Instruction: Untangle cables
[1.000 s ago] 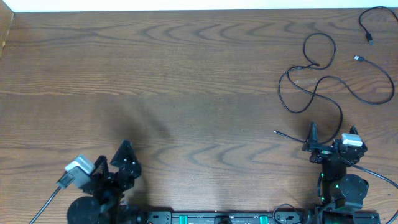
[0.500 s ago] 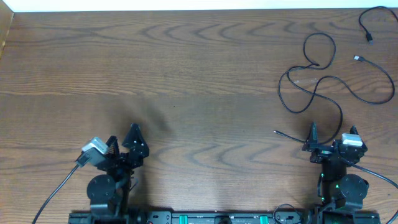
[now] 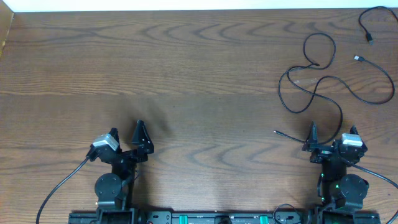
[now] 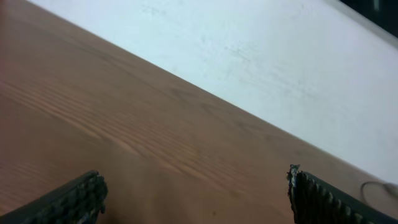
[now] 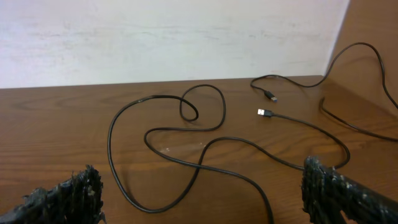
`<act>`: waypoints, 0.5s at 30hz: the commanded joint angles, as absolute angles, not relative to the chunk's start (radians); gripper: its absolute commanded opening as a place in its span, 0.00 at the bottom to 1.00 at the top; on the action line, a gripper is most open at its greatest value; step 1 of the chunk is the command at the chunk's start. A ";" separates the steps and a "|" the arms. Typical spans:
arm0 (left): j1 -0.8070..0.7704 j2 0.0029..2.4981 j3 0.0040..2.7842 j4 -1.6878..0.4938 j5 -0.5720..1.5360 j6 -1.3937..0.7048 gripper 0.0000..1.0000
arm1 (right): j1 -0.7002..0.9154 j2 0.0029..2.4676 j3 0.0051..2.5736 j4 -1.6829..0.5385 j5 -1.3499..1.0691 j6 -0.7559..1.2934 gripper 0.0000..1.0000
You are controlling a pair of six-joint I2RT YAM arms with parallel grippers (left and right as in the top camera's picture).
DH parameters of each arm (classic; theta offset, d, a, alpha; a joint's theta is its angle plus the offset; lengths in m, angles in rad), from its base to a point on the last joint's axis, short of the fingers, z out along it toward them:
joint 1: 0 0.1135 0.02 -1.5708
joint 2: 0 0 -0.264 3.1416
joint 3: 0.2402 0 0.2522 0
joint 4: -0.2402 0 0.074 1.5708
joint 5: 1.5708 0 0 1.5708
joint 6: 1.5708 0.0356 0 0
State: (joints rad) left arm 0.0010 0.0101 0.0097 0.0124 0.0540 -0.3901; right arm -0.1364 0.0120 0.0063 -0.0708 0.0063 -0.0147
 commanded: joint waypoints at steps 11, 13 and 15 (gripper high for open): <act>-0.089 0.001 0.004 -0.070 0.060 -0.047 0.95 | -0.143 0.006 0.005 -0.075 0.001 -0.012 0.99; -0.093 0.001 0.004 -0.070 0.060 -0.028 0.95 | -0.143 0.006 0.005 -0.075 0.001 -0.012 0.99; -0.093 0.001 0.004 -0.070 0.060 -0.012 0.95 | -0.143 0.006 0.005 -0.075 0.001 -0.012 0.99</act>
State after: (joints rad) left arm -0.0883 0.0101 0.0124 -0.0208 0.0544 -0.0807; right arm -0.1364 0.0120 0.0063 -0.0708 0.0063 -0.0147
